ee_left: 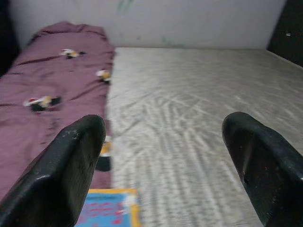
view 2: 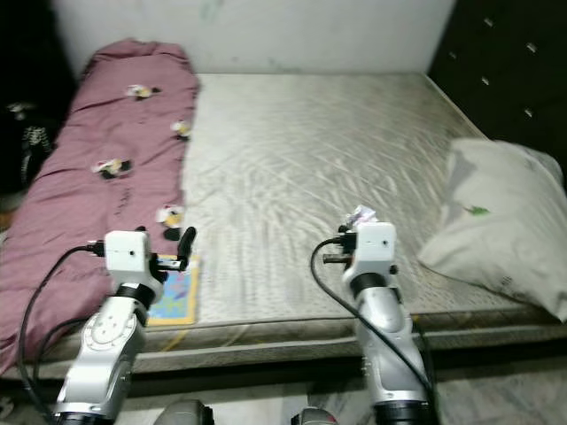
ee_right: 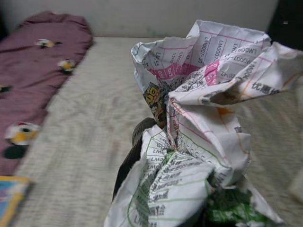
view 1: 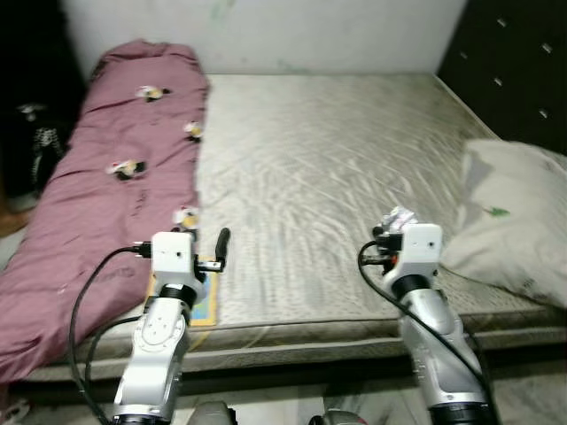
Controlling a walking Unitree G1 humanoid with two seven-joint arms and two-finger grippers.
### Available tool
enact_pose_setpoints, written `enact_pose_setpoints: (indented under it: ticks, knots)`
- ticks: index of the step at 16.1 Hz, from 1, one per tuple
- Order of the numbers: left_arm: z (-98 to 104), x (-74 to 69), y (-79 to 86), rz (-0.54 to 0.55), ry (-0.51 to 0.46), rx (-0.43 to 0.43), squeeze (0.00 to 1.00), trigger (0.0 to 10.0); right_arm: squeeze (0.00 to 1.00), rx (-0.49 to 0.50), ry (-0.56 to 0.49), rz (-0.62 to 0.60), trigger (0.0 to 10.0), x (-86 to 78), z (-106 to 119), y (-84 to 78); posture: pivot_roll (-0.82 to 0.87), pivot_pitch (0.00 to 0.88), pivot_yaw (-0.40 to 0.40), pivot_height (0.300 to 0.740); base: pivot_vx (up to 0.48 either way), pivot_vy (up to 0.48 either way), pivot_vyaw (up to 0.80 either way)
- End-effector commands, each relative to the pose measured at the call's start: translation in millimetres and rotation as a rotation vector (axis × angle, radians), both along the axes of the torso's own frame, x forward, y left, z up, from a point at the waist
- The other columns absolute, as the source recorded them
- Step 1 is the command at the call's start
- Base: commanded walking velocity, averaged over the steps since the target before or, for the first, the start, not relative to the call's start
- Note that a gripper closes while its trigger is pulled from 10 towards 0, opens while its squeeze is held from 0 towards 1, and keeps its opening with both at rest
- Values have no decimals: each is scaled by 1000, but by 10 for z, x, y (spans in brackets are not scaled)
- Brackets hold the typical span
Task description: Clean up the room
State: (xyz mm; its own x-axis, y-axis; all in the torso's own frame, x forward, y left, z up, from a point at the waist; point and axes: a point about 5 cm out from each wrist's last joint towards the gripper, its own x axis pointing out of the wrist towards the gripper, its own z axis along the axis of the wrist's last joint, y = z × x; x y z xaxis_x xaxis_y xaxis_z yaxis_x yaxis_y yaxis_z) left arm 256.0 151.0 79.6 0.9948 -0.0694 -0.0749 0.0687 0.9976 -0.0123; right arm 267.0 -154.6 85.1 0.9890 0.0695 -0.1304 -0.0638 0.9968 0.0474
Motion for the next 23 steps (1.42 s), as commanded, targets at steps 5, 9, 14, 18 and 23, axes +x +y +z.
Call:
enact_pose_setpoints:
  ticks: [5, 9, 14, 18, 23]
  knots:
    - [13, 10, 26, 12, 7, -1, 0, 10000, 0, -13, -29, 35, 10000, 21, 51, 53, -35, 0, -21, 740, 0, 480, 0]
    - [19, 20, 26, 14, 4, -6, 0, 10000, 0, -7, -35, 46, 10000, 19, 58, 82, -36, 0, -22, 740, 0, 480, 0]
    - [26, 37, 22, 13, 5, -3, 0, 10000, 0, 59, -44, 37, 10000, 34, 93, 96, -39, 0, -19, 740, 0, 480, 0]
    - [-1, 26, 9, 23, 31, 1, 0, 10000, 0, 65, -59, 49, 10000, 57, 131, 121, -41, 0, -18, 740, 0, 480, 0]
    - [11, 32, 12, 14, 13, 11, 0, 10000, 0, 79, -64, 54, 10000, 82, 153, 130, -37, 0, -24, 740, 0, 480, 0]
